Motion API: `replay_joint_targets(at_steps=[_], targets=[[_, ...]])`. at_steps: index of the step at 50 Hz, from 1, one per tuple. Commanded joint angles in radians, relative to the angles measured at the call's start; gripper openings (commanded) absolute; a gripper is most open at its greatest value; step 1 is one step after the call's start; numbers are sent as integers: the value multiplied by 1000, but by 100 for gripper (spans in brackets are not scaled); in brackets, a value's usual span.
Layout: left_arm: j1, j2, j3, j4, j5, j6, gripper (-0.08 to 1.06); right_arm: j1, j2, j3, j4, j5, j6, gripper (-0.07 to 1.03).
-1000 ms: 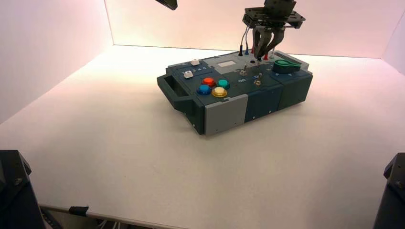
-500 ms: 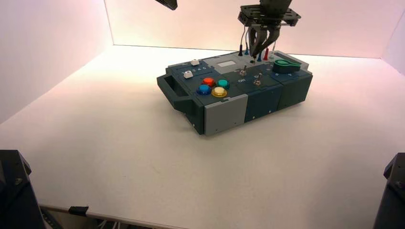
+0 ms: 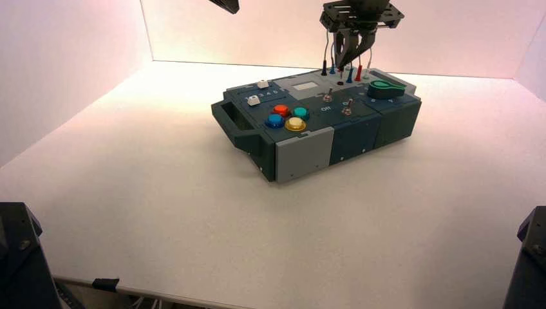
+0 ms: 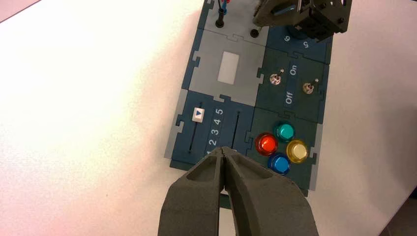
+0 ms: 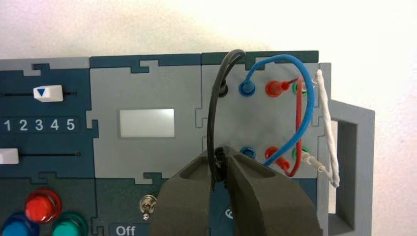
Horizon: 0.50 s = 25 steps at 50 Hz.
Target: Insert the black wire.
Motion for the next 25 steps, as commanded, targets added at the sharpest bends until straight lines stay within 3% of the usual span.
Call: replay_joint_targets(at_steps=[1, 25], targets=[[-5, -18, -9, -2, -3, 2, -3, 3, -44, -6, -3, -17, 0, -2], [-5, -18, -9, -2, -2, 2, -3, 3, -28, 28, -5, -75, 0, -2]])
